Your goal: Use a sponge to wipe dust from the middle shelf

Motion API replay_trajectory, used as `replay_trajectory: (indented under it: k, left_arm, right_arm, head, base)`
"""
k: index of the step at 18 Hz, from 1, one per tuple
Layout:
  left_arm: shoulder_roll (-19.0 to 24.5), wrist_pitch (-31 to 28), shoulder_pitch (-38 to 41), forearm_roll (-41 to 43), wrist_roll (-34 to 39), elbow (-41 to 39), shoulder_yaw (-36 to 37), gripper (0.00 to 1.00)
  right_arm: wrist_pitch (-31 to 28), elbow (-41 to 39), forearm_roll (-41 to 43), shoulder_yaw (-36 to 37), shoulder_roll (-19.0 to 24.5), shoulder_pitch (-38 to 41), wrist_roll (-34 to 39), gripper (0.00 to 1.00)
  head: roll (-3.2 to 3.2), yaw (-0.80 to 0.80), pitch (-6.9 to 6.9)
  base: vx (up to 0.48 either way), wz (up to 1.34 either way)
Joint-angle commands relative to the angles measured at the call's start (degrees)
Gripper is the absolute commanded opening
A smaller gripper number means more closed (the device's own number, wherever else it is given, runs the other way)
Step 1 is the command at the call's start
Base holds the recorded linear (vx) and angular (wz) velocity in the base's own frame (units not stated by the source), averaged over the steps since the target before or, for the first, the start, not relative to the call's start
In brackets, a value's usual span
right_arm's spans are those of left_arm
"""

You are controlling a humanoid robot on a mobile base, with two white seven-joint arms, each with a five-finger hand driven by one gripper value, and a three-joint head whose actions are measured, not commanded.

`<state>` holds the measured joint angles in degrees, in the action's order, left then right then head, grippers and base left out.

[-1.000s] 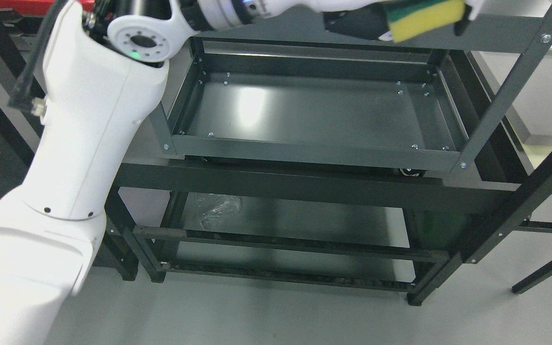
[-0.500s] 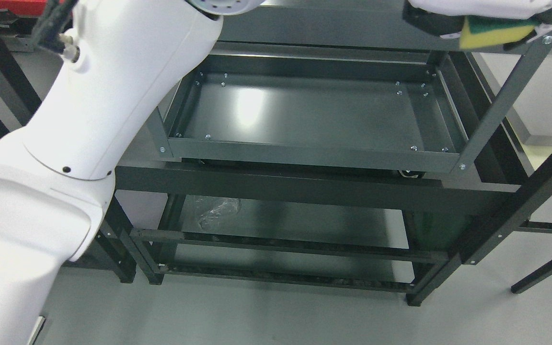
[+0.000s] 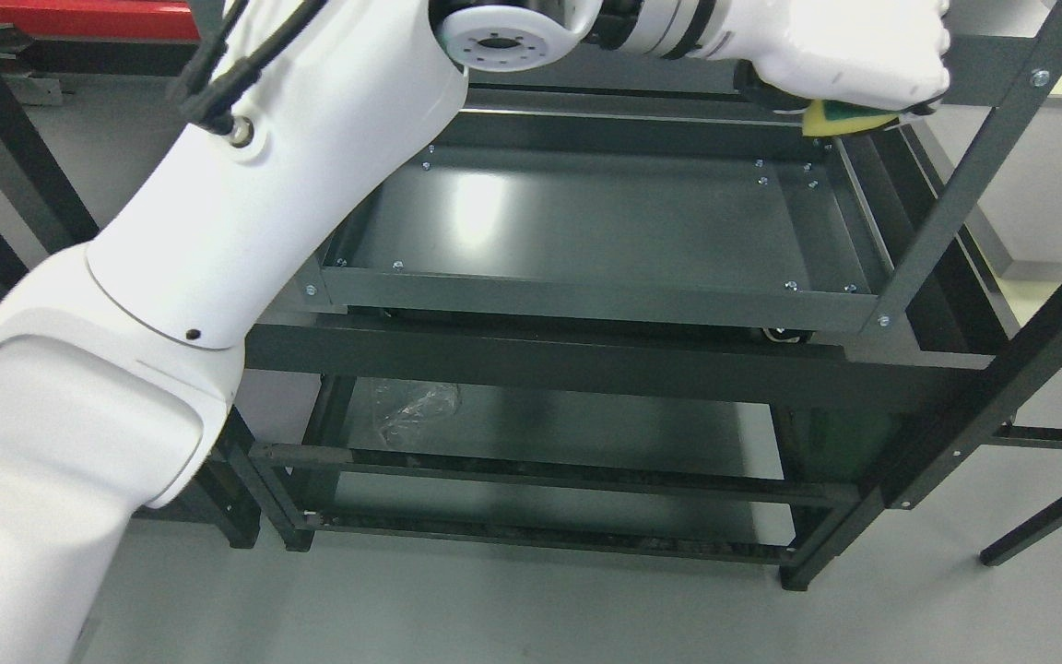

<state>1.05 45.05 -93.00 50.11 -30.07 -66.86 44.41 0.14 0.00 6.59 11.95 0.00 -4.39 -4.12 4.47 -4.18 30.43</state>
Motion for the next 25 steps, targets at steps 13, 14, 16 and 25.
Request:
replay_trajectory:
  k: [13,14,16,25]
  left_arm:
    - [28.37,-0.05,11.61,-12.65,-12.11,-18.11,-14.43,0.00]
    - [31.26,-0.05,13.09,-14.76,-12.99,-19.69,-15.40,0.00]
    - [37.42,-0.05,15.47,-18.02,-13.87,-21.46,-17.33,0.01]
    - [57.30,-0.05,28.03,-25.06,-13.87,-16.65,-34.01,0.01]
  right_arm:
    - [-4.18,-1.00,0.00,0.00,-1.00,0.00,-0.01,1.00]
    - [-4.18,-1.00,0.00,0.00,-1.00,0.00,-0.01,1.00]
    - [-4.18,-1.00,0.00,0.00,-1.00,0.00,-0.01,1.00]
    - [-4.18,-1.00,0.00,0.00,-1.00,0.00,-0.01,1.00]
  head:
    - [0.00,0.00,0.00]
    - [0.00,0.00,0.00]
    - [0.00,0.00,0.00]
    - [0.00,0.00,0.00]
  base:
    - [0.012,-0.01]
    - [0.016,-0.04]
    - [0.021,-0.03]
    - [0.031,-0.03]
